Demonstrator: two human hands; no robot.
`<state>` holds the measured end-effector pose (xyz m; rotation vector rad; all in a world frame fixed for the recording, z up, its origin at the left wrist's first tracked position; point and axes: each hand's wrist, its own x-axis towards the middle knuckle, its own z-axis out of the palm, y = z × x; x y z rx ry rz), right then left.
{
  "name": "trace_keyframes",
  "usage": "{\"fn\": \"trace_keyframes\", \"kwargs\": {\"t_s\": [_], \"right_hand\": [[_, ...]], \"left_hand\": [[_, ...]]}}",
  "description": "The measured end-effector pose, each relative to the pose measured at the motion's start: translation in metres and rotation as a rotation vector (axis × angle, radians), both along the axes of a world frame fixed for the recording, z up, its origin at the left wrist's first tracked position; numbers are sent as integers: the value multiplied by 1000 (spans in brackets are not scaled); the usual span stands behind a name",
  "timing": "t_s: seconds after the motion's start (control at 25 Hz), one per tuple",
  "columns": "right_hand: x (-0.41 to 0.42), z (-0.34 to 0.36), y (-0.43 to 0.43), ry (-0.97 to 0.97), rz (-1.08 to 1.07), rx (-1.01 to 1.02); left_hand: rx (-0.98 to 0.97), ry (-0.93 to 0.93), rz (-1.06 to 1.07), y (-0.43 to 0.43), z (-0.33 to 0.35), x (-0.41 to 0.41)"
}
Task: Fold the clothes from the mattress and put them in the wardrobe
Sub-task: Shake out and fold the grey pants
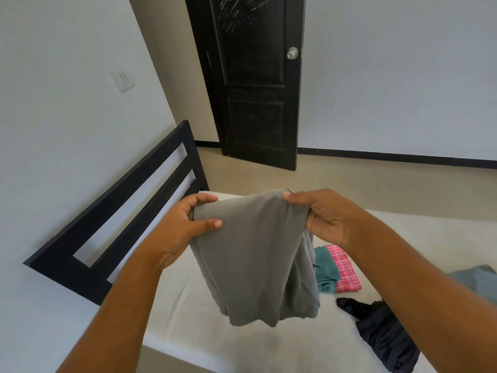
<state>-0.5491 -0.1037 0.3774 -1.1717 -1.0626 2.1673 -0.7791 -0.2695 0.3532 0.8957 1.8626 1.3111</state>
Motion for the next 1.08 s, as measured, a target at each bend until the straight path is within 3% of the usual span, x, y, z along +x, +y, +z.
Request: {"fn": "trace_keyframes", "kwargs": {"t_s": [0.24, 0.44, 0.64, 0.72, 0.8, 0.88, 1.08], "right_hand": [[-16, -19, 10, -458, 96, 363], [-21, -24, 11, -450, 309, 568], [-61, -43, 29, -723, 392, 1094], [-76, -51, 38, -867, 320, 1355], [-84, -55, 46, -863, 292, 1552], [-81, -53, 53, -791, 401, 1589], [-61, -56, 54, -819, 651, 1476]], "left_hand": [[-89, 324, 1, 8, -2, -12], [-200, 578, -31, 12, -12, -23], [-90, 833, 83, 35, -37, -44], [-50, 876, 28, 47, -40, -55], [-104, 854, -47, 54, -36, -66], [-163, 853, -88, 55, -35, -72], [-213, 774, -157, 46, -40, -59]]}}
